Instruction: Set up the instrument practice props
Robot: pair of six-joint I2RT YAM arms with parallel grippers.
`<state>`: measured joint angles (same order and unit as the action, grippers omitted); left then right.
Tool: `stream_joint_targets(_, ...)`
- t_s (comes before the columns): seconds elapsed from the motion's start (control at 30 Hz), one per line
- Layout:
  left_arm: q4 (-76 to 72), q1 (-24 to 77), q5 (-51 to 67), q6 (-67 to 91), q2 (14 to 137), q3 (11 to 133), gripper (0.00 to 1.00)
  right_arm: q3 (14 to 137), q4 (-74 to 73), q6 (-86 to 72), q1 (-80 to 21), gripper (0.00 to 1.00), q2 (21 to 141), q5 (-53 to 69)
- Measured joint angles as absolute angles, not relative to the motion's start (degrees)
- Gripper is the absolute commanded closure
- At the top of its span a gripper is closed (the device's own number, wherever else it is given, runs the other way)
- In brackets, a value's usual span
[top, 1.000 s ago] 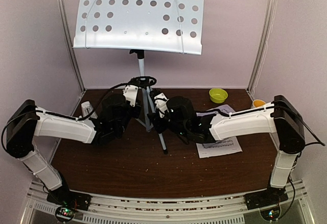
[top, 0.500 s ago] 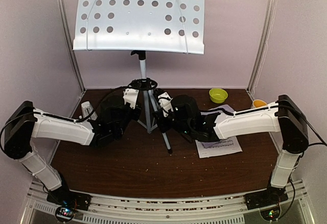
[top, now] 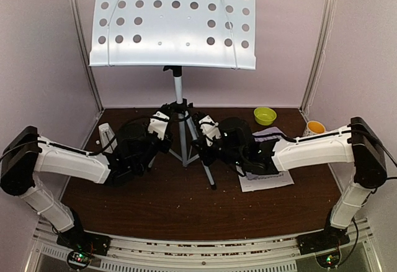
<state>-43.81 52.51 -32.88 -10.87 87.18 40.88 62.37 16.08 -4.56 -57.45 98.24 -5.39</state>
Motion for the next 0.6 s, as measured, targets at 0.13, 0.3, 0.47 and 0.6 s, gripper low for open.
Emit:
stream_joint_targets(0.13, -46.0, 52.0, -34.3, -11.4, 90.7, 43.1, 1.0, 64.5, 15.2, -4.3, -55.4, 1.0, 99.8, -4.2)
stream_joint_targets(0.3, -48.4, 50.0, -34.8, -12.1, 94.7, 46.2, 1.0, 69.6, 12.6, -1.7, -52.5, 1.0, 102.9, -3.6)
stream_joint_targets(0.47, -48.1, 47.9, -28.4, -12.4, 93.3, 45.0, 1.0, 70.4, 10.9, 1.0, -50.7, 1.0, 102.9, -0.1)
stream_joint_targets(0.6, -46.5, 45.7, -21.7, -12.9, 90.3, 42.9, 1.0, 70.3, 10.6, 2.9, -49.6, 1.0, 102.8, 3.5)
